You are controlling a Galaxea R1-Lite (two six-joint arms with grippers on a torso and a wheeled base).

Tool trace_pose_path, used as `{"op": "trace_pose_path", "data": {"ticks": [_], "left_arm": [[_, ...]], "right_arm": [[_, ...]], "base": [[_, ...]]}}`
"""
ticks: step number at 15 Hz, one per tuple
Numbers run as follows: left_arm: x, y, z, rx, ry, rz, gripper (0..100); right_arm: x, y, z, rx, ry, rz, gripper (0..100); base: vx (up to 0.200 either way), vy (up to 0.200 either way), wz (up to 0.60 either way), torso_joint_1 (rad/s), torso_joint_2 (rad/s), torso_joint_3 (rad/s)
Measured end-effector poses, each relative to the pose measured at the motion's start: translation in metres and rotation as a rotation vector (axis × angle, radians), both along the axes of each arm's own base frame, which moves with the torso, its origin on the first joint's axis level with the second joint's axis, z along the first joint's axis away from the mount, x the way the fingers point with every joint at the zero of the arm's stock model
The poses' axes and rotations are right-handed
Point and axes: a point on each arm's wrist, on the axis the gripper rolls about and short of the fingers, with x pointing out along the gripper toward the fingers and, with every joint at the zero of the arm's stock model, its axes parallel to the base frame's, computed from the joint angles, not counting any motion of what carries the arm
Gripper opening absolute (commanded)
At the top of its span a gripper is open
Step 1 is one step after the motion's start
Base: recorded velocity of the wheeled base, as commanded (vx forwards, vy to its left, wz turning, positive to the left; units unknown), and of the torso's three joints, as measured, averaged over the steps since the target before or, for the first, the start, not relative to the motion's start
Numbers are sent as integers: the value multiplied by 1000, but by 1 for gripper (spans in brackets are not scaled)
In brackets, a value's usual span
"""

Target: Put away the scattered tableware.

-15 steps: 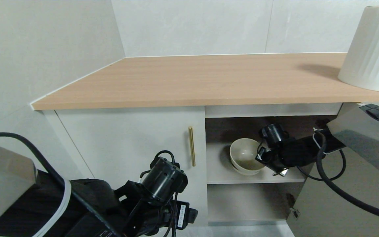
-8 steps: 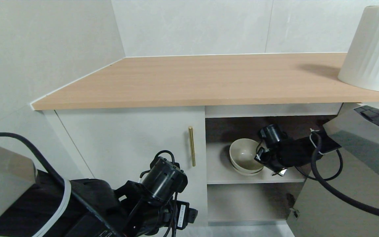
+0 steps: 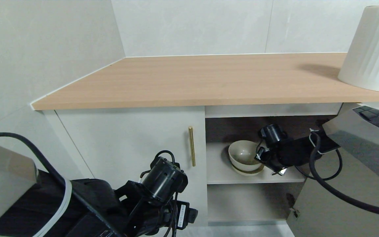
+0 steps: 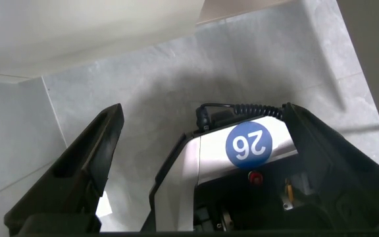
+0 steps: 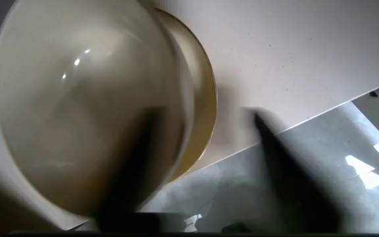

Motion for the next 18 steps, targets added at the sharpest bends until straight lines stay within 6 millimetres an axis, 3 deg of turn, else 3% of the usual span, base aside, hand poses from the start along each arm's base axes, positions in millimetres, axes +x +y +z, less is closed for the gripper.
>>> {"op": "trace_pose_path", "data": {"ticks": [6, 9, 13, 18], "left_arm": [[0, 0, 0, 0, 0, 1, 100], [-2, 4, 4, 5, 5, 5, 100], [-7, 24, 28, -14, -19, 44, 100], [-45, 66, 66, -56, -67, 74, 100]], "right_arm": [[-1, 0, 1, -2, 5, 1, 100], [-18, 7, 9, -17, 18, 54, 100], [-65, 19, 33, -146, 34, 282, 100], [-153, 10, 99, -223, 10, 570, 100]], "base": [[0, 0, 0, 0, 0, 0], [0, 0, 0, 0, 0, 0], [0, 0, 0, 0, 0, 0], [0, 0, 0, 0, 0, 0]]}}
